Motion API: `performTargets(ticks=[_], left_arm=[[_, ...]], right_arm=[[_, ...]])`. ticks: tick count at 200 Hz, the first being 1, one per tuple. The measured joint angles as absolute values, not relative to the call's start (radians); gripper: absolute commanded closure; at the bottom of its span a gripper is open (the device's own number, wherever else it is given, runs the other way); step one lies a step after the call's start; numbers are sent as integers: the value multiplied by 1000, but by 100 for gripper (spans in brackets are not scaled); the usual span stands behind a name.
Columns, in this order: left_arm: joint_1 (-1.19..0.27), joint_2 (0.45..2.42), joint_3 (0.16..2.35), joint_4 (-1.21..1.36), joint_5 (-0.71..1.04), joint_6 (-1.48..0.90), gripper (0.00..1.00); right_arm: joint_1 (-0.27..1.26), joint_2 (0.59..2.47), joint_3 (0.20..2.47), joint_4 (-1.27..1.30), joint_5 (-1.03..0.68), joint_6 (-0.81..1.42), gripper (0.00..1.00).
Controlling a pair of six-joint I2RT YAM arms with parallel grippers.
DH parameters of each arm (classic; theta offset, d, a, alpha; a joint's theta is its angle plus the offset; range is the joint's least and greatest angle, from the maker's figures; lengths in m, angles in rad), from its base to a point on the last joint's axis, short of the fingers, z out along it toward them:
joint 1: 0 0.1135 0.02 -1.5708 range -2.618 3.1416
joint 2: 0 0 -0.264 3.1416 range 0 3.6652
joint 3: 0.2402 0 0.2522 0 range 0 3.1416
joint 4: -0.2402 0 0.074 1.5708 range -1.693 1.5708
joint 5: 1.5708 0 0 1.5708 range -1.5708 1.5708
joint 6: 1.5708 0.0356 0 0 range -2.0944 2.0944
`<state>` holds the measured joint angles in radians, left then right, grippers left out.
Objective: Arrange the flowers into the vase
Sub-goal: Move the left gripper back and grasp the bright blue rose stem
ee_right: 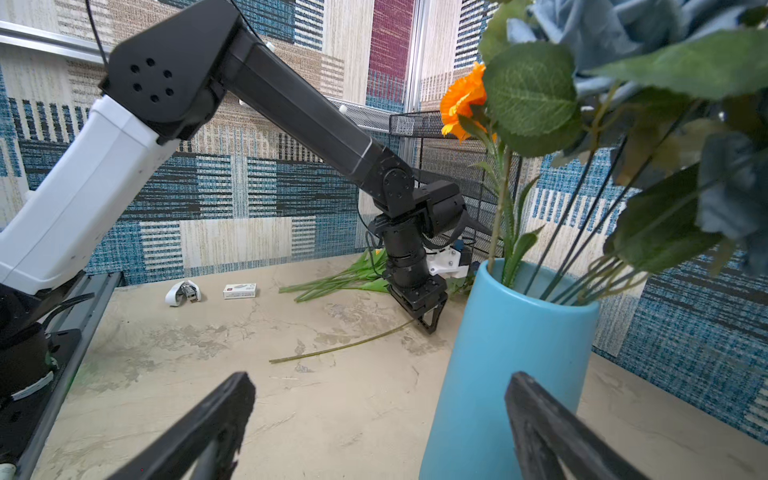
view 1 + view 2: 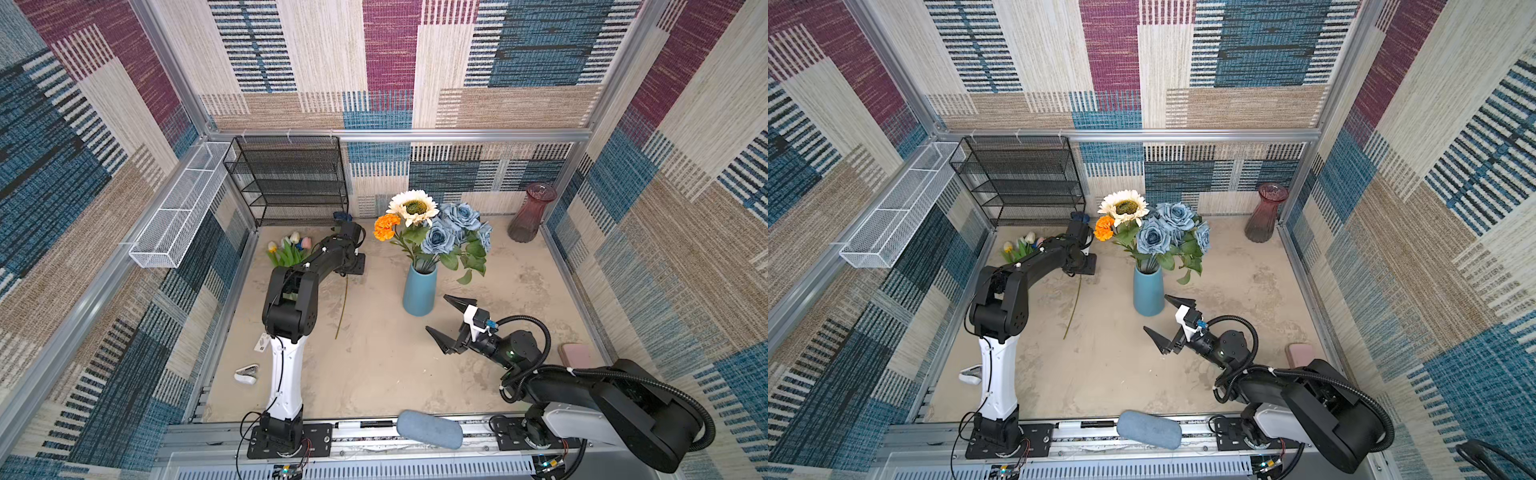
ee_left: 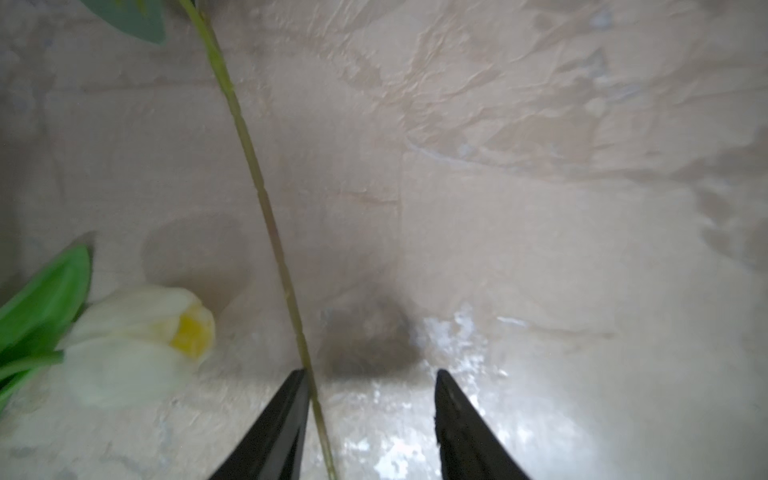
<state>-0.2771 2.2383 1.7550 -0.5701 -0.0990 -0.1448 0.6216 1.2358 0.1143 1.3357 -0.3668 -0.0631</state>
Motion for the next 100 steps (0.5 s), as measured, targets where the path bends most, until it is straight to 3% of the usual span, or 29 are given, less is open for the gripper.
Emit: performTargets(ticks=[50,100], left_arm=[[-263,2339,1927,-701,-133,-143,49],[-250,2367,1973,-741,-107,-143,73]], right_arm=[[622,1195,115,1319,-366,-66,2],[622,1163,108,1317,-355,-84,2]])
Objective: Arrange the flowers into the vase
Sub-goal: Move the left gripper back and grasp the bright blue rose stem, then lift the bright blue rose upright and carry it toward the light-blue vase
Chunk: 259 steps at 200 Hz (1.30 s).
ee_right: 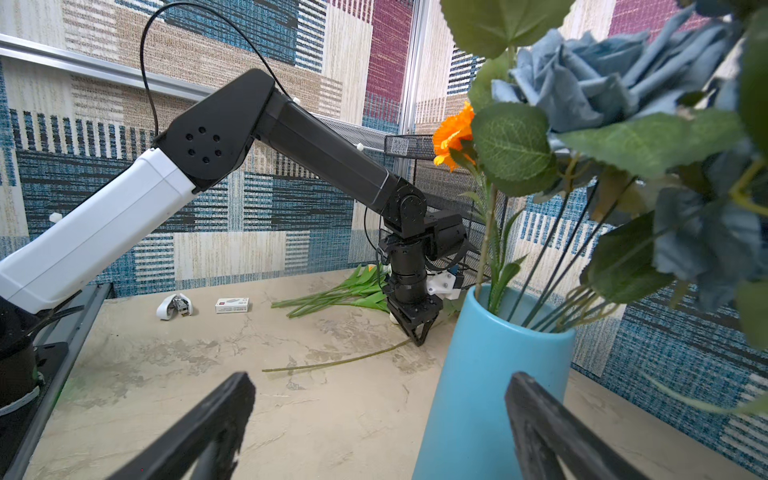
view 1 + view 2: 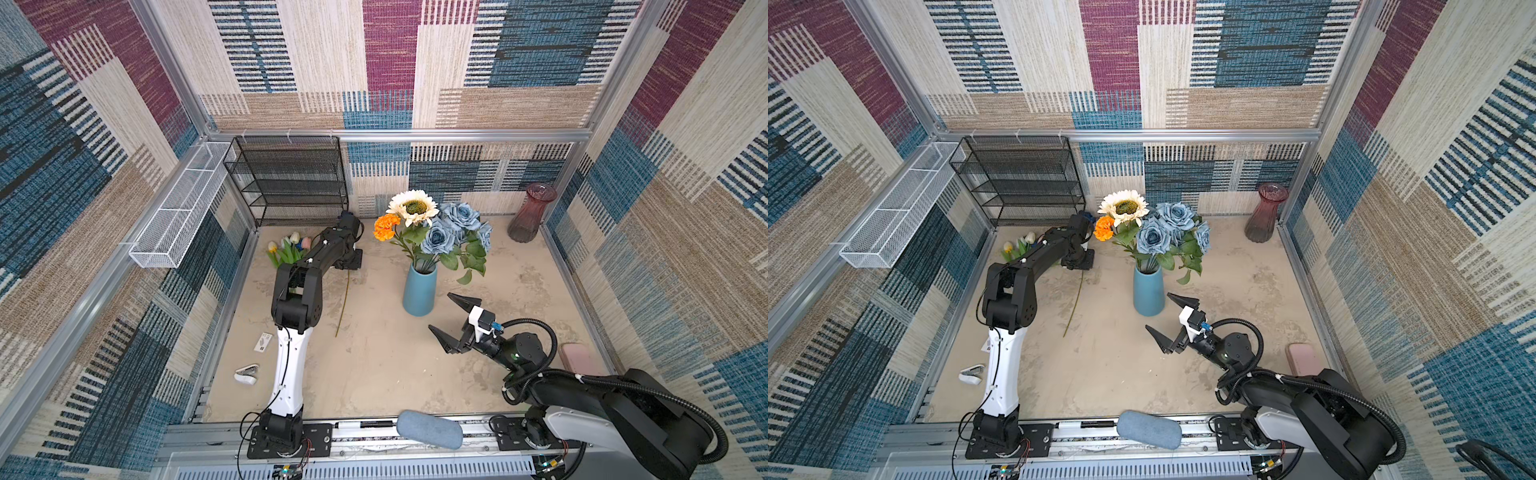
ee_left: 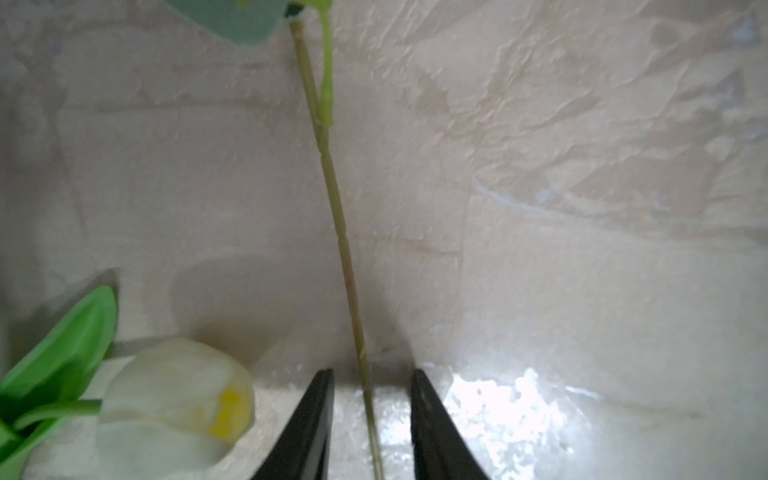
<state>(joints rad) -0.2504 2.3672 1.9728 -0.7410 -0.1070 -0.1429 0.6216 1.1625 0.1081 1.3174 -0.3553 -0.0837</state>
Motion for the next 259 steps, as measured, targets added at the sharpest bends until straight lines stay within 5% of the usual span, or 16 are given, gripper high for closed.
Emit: performTargets(ticks=[57,139,211,259], left_arm=[[-251,2329,1894,-697,-45,-139,100],[-297,1930,1407,-577,58,-159,100],[-315,1162,817,5,81,-208,100],[-339,879,762,273,124,-198,100]], right_arm=[[622,1154,104,1314,-355,-84,2],[622,1150,99,1303,-339,-84,2],[622,1152,91,1304,-313,-84,2],[622,1157,91,1308,-310,-83,2]])
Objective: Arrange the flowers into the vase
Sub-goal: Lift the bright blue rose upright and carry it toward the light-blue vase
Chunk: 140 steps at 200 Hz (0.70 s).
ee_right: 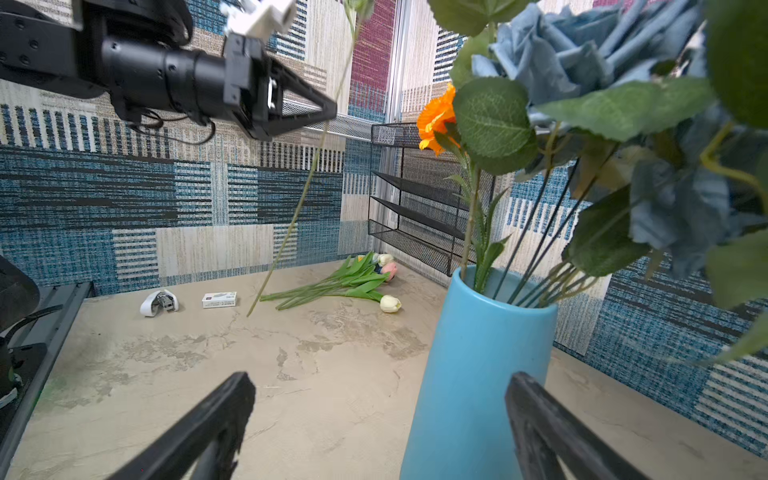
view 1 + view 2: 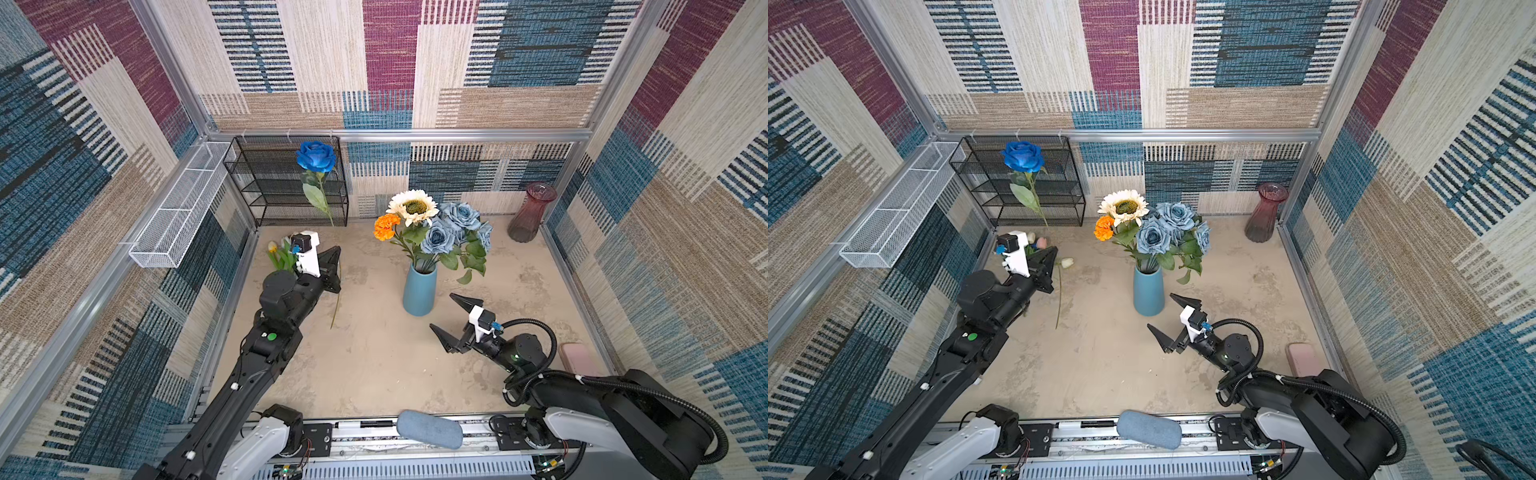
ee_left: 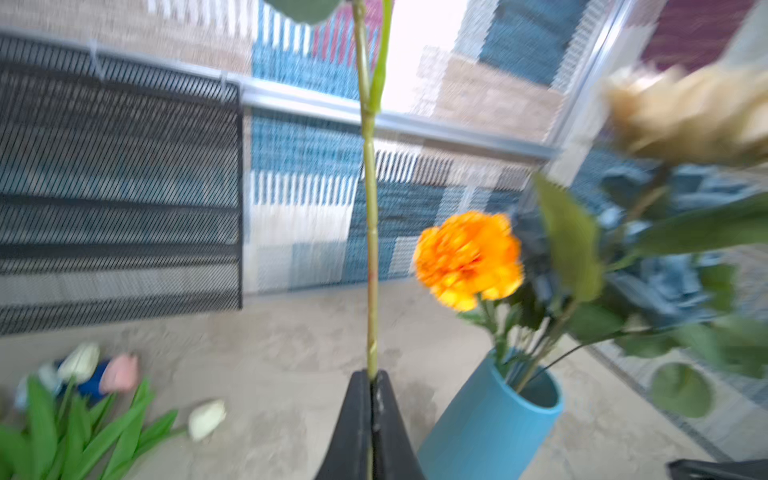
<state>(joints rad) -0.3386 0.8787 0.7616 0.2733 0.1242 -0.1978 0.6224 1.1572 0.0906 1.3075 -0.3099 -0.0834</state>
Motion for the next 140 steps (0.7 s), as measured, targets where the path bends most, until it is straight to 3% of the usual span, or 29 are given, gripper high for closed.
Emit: performTargets(ticks=[34,83,140], left_arm=[[-393,821,765,424,223,-184,100],[-547,948,921,612,469,-176,100],[-575,1053,964,863,611,-207,100]], right_arm=[[622,1167,91,1318,-310,-83,2],[622,1198,94,1330,-313,-79,3],[622,1206,97,1334,-315,-79,3]])
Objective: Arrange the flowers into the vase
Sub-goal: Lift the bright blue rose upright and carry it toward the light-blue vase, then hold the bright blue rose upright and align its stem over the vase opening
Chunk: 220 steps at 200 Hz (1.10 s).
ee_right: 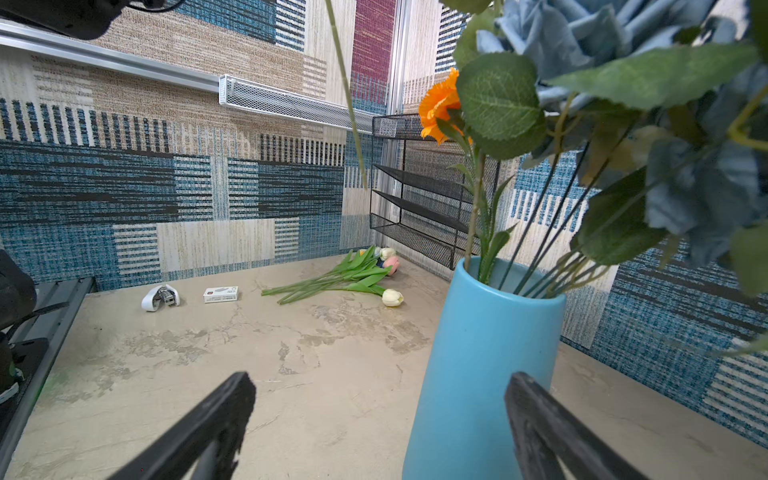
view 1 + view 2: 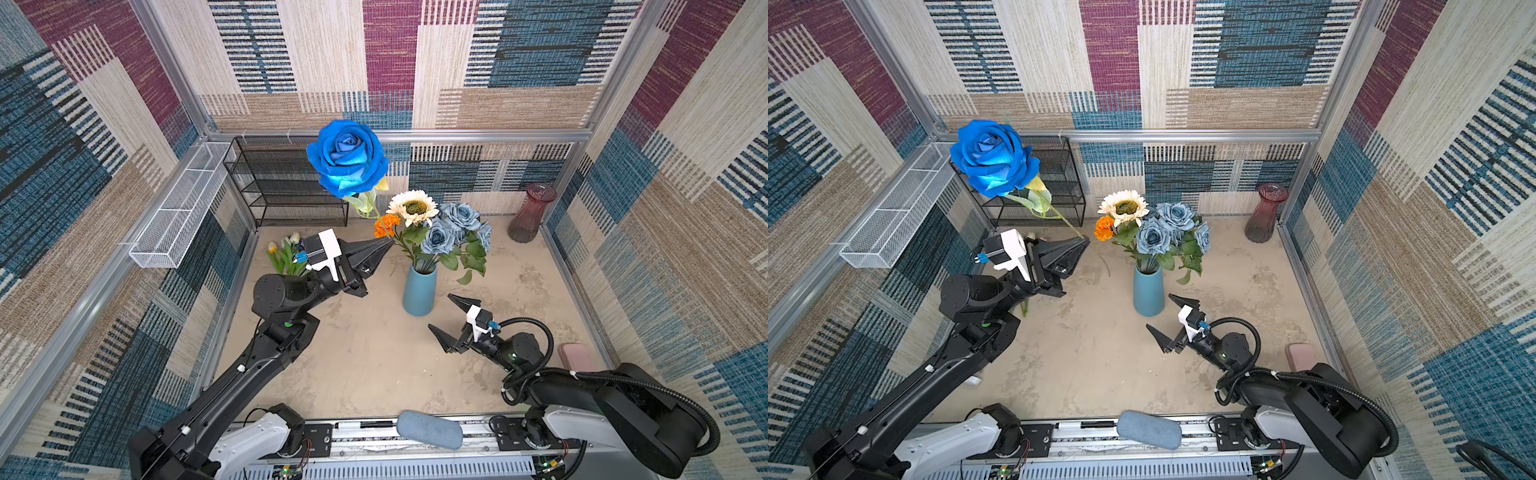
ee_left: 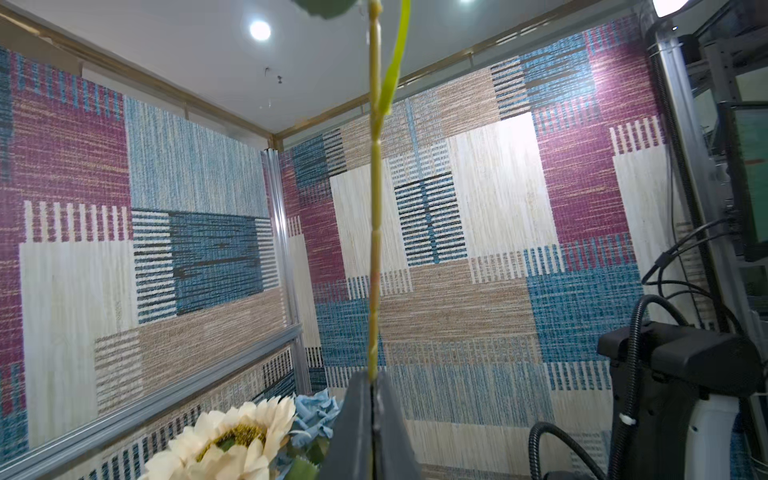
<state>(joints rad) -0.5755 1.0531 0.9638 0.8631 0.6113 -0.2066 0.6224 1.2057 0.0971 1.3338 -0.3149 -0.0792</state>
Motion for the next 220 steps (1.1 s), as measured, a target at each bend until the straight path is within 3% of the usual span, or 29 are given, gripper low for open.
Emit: performTargets(ticks=[84,220], left_arm=[[-591,1312,1022,1190,676,-391,100],[-617,1444,967,1244,632,-389,100]], right_arm=[[622,1203,100,1336,-323,-76,3],[622,1152,91,1326,-323,-76,3]])
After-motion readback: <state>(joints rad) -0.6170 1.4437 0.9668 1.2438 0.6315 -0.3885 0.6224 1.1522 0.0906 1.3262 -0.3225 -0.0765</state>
